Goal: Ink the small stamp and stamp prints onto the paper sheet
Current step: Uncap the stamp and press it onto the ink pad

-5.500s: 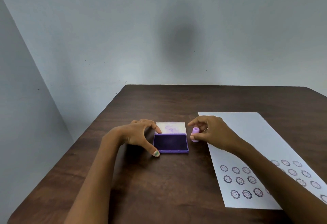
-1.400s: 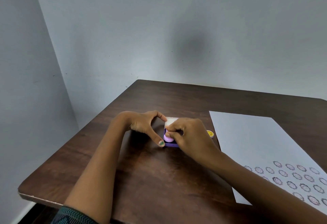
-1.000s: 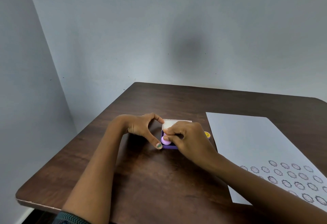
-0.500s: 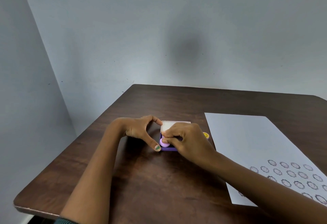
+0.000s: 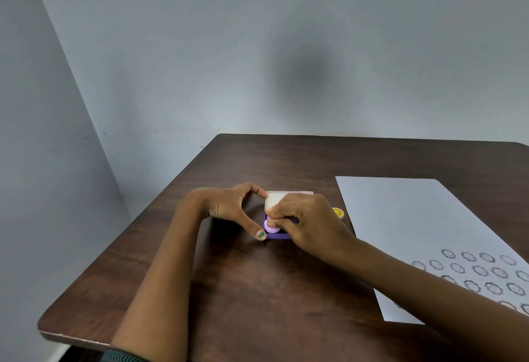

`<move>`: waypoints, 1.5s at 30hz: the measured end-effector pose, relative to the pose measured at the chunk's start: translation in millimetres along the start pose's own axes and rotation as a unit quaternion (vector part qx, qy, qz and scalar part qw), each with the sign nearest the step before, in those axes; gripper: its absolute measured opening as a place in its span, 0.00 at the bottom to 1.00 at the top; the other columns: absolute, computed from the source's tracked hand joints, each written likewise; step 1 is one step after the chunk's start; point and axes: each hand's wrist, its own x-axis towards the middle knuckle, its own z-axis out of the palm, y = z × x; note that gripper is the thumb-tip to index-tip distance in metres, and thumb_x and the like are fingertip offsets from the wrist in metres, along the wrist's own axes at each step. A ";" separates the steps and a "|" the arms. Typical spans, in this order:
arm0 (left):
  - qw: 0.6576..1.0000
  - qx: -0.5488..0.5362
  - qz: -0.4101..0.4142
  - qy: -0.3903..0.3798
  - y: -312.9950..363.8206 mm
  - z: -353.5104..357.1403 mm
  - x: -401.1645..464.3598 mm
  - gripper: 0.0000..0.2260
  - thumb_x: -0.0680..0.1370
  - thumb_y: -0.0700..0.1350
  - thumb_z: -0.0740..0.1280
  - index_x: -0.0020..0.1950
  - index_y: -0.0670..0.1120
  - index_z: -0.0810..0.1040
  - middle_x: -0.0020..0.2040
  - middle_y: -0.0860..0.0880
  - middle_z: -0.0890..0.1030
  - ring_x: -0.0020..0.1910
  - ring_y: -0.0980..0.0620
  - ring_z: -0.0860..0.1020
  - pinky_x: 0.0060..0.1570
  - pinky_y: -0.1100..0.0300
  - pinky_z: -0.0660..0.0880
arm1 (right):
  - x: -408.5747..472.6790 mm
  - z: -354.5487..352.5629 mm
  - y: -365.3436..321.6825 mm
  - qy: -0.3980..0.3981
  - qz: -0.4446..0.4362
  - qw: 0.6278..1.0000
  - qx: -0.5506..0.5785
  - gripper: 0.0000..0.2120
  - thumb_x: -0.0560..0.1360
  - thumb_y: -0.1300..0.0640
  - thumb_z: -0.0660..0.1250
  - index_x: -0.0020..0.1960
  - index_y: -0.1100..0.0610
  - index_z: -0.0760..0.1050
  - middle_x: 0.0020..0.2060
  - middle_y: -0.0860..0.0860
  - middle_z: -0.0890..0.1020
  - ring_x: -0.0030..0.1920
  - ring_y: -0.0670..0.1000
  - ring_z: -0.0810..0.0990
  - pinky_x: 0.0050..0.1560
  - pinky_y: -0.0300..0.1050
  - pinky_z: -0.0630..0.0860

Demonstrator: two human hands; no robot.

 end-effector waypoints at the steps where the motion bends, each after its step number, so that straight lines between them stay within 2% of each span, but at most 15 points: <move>1: 1.000 0.001 0.001 0.002 -0.1 0.2 -0.1 0.41 0.58 0.53 0.80 0.66 0.58 0.65 0.68 0.52 0.68 0.66 0.50 0.68 0.69 0.51 0.66 | -0.7 0.0 0.3 0.006 0.004 1.000 0.005 0.08 0.70 0.61 0.71 0.48 0.60 0.82 0.44 0.56 0.86 0.41 0.47 0.82 0.46 0.32 0.75; 4: 1.000 0.005 0.000 0.004 -0.6 -0.2 0.0 0.40 0.59 0.53 0.80 0.66 0.58 0.64 0.67 0.52 0.68 0.66 0.50 0.68 0.69 0.51 0.65 | -0.2 -0.8 1.2 0.040 0.033 0.998 0.019 0.08 0.69 0.61 0.71 0.49 0.59 0.82 0.45 0.56 0.86 0.42 0.44 0.80 0.46 0.26 0.72; 7: 1.000 0.002 0.000 -0.001 0.7 -0.3 -0.6 0.41 0.58 0.53 0.80 0.66 0.58 0.65 0.67 0.52 0.69 0.65 0.50 0.69 0.68 0.51 0.67 | -2.0 0.2 -1.6 0.017 -0.013 1.000 -0.007 0.07 0.70 0.60 0.70 0.47 0.60 0.82 0.43 0.56 0.86 0.41 0.49 0.82 0.45 0.39 0.78; 11: 1.000 0.009 0.000 0.006 0.6 0.0 -1.0 0.42 0.57 0.54 0.80 0.67 0.58 0.64 0.67 0.52 0.68 0.65 0.50 0.68 0.69 0.51 0.66 | -0.6 0.2 0.7 0.042 0.025 0.999 0.012 0.08 0.70 0.61 0.70 0.48 0.60 0.82 0.44 0.56 0.86 0.41 0.45 0.81 0.45 0.29 0.74; 14: 1.000 0.004 -0.001 -0.003 1.2 -0.3 -0.7 0.41 0.58 0.53 0.80 0.67 0.58 0.64 0.67 0.52 0.68 0.65 0.49 0.68 0.69 0.51 0.66 | -3.4 0.0 -2.0 0.011 -0.028 0.999 -0.024 0.06 0.71 0.60 0.69 0.47 0.61 0.82 0.42 0.57 0.86 0.41 0.51 0.82 0.45 0.41 0.79; 18: 1.000 0.006 0.005 0.003 -0.6 0.0 0.2 0.39 0.61 0.51 0.80 0.67 0.58 0.64 0.67 0.53 0.68 0.65 0.51 0.68 0.68 0.53 0.66 | -2.2 0.8 1.0 0.047 0.015 0.999 0.005 0.07 0.71 0.61 0.69 0.48 0.60 0.82 0.43 0.56 0.86 0.42 0.48 0.81 0.47 0.38 0.77; 21: 1.000 0.004 0.003 0.003 0.2 0.0 -0.8 0.40 0.60 0.52 0.81 0.67 0.58 0.65 0.67 0.53 0.68 0.65 0.50 0.68 0.69 0.52 0.66 | -3.6 2.3 0.6 0.027 -0.028 0.999 -0.032 0.07 0.72 0.60 0.67 0.46 0.61 0.82 0.42 0.57 0.86 0.41 0.52 0.82 0.45 0.47 0.79; 27: 1.000 0.004 0.003 0.001 0.8 -0.5 -0.9 0.39 0.61 0.51 0.81 0.67 0.58 0.64 0.66 0.52 0.69 0.64 0.50 0.69 0.68 0.52 0.67 | -3.1 4.1 -1.1 0.035 0.007 0.999 -0.029 0.06 0.71 0.60 0.68 0.46 0.60 0.82 0.42 0.57 0.86 0.40 0.49 0.82 0.46 0.43 0.78; 30: 1.000 0.012 -0.001 -0.002 1.7 -0.9 -2.2 0.40 0.61 0.51 0.81 0.67 0.58 0.64 0.67 0.52 0.68 0.65 0.50 0.69 0.68 0.53 0.66 | 3.5 -2.6 -1.6 0.005 0.053 0.999 0.002 0.07 0.69 0.59 0.71 0.47 0.58 0.82 0.45 0.55 0.86 0.38 0.39 0.78 0.44 0.23 0.69; 33: 1.000 0.012 0.001 -0.011 2.8 -1.7 -3.9 0.40 0.60 0.52 0.80 0.67 0.57 0.63 0.68 0.51 0.68 0.65 0.49 0.68 0.68 0.51 0.67 | 7.5 -13.3 1.3 0.079 0.147 0.982 0.087 0.07 0.67 0.57 0.73 0.45 0.55 0.83 0.43 0.52 0.86 0.38 0.33 0.78 0.42 0.24 0.72; 36: 1.000 0.002 -0.002 -0.009 4.4 -1.3 -5.3 0.41 0.59 0.54 0.79 0.67 0.58 0.63 0.69 0.51 0.66 0.67 0.49 0.67 0.68 0.51 0.67 | 2.5 -32.4 7.9 0.180 0.283 0.893 0.302 0.04 0.65 0.59 0.75 0.40 0.55 0.84 0.42 0.53 0.86 0.41 0.46 0.84 0.41 0.38 0.80; 39: 1.000 -0.013 0.002 -0.005 4.5 -1.9 -5.2 0.40 0.59 0.58 0.77 0.67 0.60 0.63 0.69 0.50 0.66 0.63 0.50 0.69 0.55 0.55 0.75 | -7.0 -59.1 16.2 0.202 0.357 0.738 0.536 0.02 0.67 0.65 0.71 0.39 0.62 0.82 0.38 0.57 0.86 0.39 0.52 0.85 0.40 0.42 0.83; 41: 1.000 -0.021 0.012 0.012 4.6 0.3 -5.2 0.40 0.60 0.63 0.76 0.67 0.61 0.62 0.70 0.49 0.65 0.59 0.51 0.69 0.49 0.59 0.72 | -15.0 -76.4 23.2 0.209 0.405 0.625 0.634 0.07 0.63 0.67 0.71 0.42 0.65 0.80 0.36 0.58 0.86 0.39 0.52 0.85 0.39 0.44 0.83; 43: 0.998 -0.037 0.025 0.047 8.3 4.3 -3.2 0.41 0.61 0.67 0.73 0.70 0.60 0.61 0.73 0.49 0.63 0.62 0.51 0.67 0.58 0.57 0.68 | -23.5 -92.1 29.6 0.204 0.437 0.569 0.666 0.13 0.61 0.66 0.71 0.45 0.66 0.79 0.39 0.60 0.86 0.42 0.53 0.85 0.41 0.47 0.83; 45: 0.994 -0.024 0.039 0.099 15.9 9.8 0.6 0.41 0.62 0.69 0.69 0.71 0.59 0.60 0.74 0.49 0.63 0.67 0.49 0.66 0.67 0.51 0.65 | -30.9 -105.6 36.2 0.198 0.446 0.548 0.679 0.15 0.61 0.67 0.71 0.47 0.66 0.79 0.42 0.61 0.86 0.45 0.54 0.85 0.40 0.47 0.83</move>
